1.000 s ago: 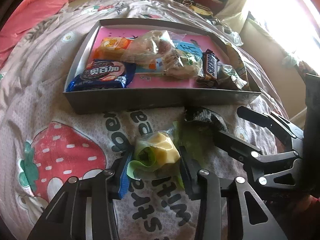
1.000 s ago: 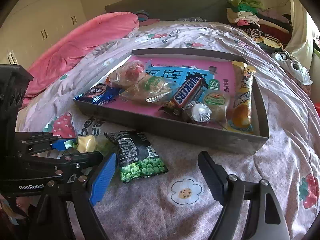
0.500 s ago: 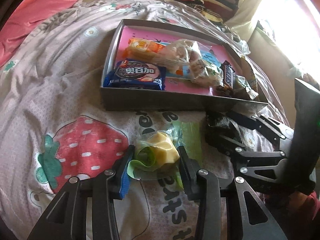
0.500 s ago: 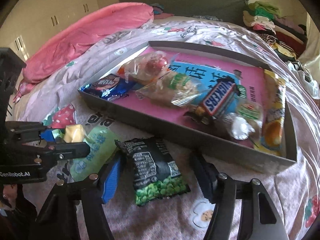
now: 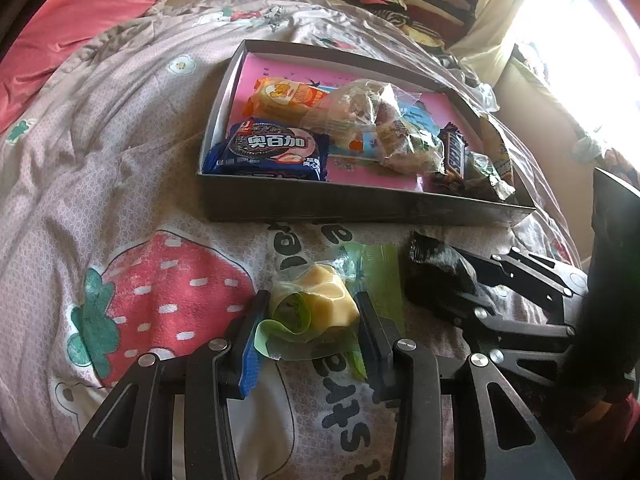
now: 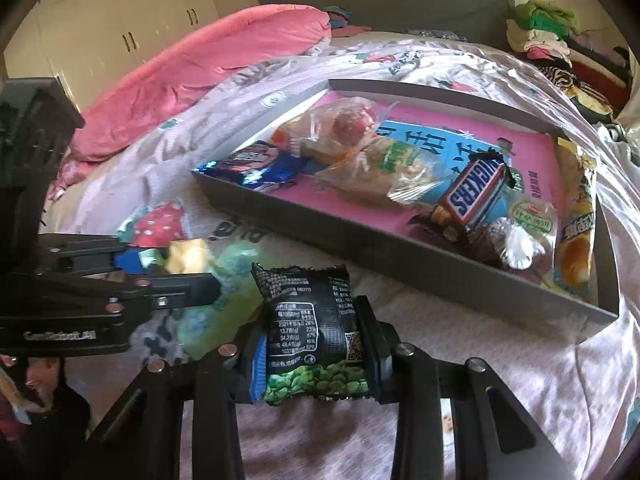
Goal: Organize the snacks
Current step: 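Grasp the yellow-green snack bag with the left tool while the right tool grasps the green-pea bag, then carry the yellow-green bag over the tray with the left tool while the right tool carries the pea bag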
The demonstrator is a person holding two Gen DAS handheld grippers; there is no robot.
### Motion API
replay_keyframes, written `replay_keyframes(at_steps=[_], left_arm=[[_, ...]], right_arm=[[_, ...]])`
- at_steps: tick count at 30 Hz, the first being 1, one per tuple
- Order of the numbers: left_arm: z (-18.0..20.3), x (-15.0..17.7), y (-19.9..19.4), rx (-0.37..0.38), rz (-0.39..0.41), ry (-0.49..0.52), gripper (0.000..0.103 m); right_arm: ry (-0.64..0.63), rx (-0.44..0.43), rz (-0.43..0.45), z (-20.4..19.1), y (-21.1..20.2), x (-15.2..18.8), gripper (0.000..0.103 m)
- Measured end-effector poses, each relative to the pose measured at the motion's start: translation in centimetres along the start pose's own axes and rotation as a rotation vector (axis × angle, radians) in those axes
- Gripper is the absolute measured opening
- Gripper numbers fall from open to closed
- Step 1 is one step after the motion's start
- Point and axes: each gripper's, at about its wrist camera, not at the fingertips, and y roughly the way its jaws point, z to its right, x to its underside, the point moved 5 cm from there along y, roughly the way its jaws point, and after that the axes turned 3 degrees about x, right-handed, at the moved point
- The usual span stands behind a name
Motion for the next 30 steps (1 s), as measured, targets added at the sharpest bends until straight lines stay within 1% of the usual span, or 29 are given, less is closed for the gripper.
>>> replay_keyframes(at_steps=[3,8,30], left_arm=[[0.2,0.1,-0.2,0.001,0.002,0.002,0.043],[0.6,0.1,-0.7,0.003,0.007,0.011,0.043],[3.1,-0.8,-4.3,-0.001,0.064,0.056,0.043]], right_arm=[[-0.008,-0.006,0.015,-0.4,-0.7,0.1,0.037],[0.023,-0.033,0.038,-0.3,-1.8,0.1,0.037],[0.078,-0.033,0.165,0.9,-5.8,-1.0,0.037]])
